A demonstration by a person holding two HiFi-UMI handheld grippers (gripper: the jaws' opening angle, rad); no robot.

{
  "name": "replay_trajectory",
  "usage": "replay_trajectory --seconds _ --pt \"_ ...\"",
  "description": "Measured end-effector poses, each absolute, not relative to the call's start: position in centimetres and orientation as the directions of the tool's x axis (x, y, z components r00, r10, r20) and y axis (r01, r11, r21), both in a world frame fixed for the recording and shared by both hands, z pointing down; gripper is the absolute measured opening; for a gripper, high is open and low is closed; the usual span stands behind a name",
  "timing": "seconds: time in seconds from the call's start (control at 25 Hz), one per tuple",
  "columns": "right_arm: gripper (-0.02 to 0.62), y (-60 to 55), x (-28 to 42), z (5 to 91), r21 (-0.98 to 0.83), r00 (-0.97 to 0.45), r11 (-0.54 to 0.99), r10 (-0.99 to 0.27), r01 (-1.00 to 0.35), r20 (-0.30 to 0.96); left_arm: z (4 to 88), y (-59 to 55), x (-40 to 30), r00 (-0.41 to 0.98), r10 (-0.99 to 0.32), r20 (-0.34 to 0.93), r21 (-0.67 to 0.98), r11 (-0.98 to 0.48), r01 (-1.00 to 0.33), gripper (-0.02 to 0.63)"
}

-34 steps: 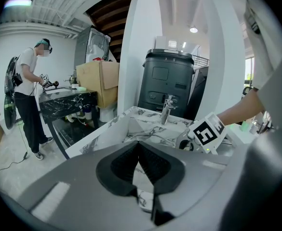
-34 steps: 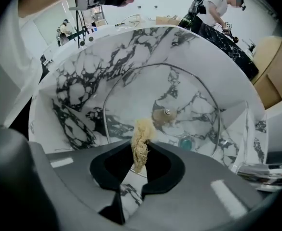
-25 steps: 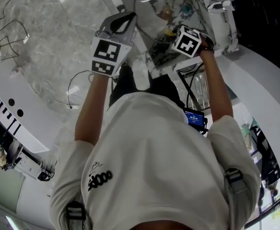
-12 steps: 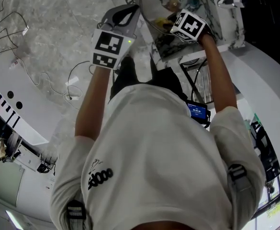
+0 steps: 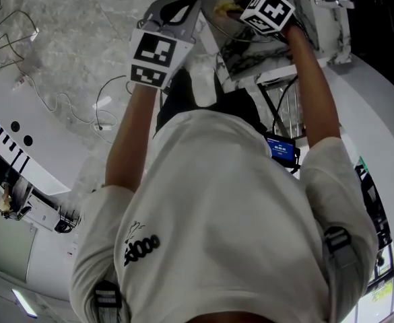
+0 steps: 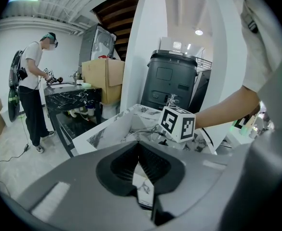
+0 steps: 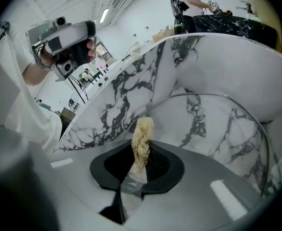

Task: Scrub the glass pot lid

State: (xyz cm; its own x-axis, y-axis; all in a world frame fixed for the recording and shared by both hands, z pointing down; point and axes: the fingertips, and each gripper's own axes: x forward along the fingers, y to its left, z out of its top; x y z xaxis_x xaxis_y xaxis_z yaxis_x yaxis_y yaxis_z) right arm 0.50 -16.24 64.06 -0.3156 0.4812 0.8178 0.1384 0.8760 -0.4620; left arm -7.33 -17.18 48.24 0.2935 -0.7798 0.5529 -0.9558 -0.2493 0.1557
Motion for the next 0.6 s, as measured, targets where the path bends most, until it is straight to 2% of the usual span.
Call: replay_trajectory --seconds 0.2,0.6 --pt "0.046 -18.4 -1.3 64.2 -0.465 -0.38 0.882 0.455 0.072 0.805 48.7 -17.4 -7.9 0.291 -0.773 0.564 0.159 -0.244 -0.956 0.011" --pt "0.046 -23.0 -4.0 64.4 -0.377 -0.474 0.926 0.318 -0.032 0.821 49.3 -17.2 -8.9 0.283 -0.763 0.581 0.163 -0.231 -0.959 0.011"
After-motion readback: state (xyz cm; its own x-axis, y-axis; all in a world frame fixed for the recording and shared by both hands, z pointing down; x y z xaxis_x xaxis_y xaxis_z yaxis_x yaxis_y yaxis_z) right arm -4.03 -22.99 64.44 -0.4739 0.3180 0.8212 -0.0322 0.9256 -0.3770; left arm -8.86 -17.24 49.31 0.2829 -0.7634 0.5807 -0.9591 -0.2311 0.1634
